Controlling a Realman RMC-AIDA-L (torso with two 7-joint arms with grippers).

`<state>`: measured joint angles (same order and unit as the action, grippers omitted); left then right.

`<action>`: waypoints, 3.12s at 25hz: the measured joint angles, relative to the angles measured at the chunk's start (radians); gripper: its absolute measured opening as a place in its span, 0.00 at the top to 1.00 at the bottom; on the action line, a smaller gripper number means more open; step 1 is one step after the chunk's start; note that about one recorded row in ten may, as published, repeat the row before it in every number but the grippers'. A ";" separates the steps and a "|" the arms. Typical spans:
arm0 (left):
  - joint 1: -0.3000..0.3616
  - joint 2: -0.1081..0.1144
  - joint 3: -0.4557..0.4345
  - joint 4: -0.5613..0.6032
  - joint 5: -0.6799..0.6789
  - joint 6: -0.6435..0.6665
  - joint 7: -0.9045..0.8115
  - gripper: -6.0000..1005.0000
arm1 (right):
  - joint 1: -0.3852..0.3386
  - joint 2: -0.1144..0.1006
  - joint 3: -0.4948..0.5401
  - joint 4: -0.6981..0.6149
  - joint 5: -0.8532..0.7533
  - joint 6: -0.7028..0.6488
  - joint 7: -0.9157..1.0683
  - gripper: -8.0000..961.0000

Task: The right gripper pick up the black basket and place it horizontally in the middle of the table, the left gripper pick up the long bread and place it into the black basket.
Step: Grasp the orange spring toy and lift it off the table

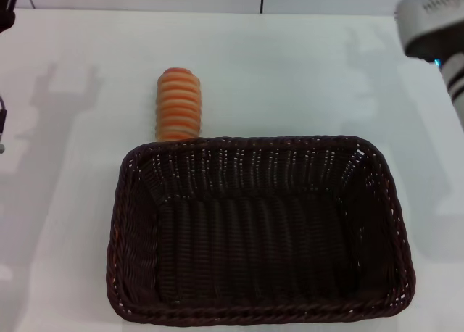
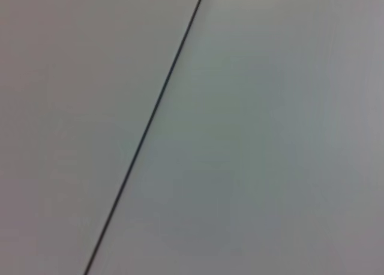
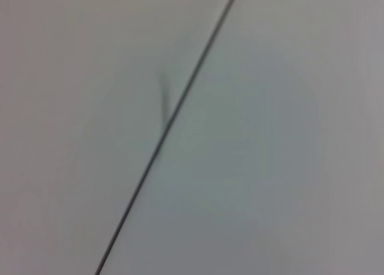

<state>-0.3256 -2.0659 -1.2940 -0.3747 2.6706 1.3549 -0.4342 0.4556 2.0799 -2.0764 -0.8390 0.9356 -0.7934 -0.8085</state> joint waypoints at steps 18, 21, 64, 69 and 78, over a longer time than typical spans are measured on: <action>0.167 0.095 0.014 -0.675 0.158 -0.772 -0.171 0.24 | 0.031 0.002 0.006 0.427 -0.142 -0.340 0.598 0.55; 0.181 0.086 -0.024 -0.783 0.169 -0.960 -0.168 0.24 | 0.040 0.001 0.005 0.437 -0.144 -0.323 0.599 0.55; -0.389 -0.004 -0.210 -0.788 0.216 -2.425 0.018 0.27 | 0.072 -0.089 0.106 0.501 -0.160 -0.278 0.670 0.55; -0.399 -0.006 -0.153 -0.776 0.211 -2.399 -0.068 0.27 | 0.067 -0.104 0.112 0.505 -0.190 -0.281 0.710 0.55; -0.416 -0.007 -0.096 -0.748 0.214 -2.367 -0.165 0.27 | 0.068 -0.127 0.105 0.518 -0.206 -0.283 0.757 0.55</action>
<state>-0.7412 -2.0728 -1.3902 -1.1226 2.8842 -1.0122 -0.5995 0.5236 1.9533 -1.9715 -0.3205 0.7298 -1.0764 -0.0513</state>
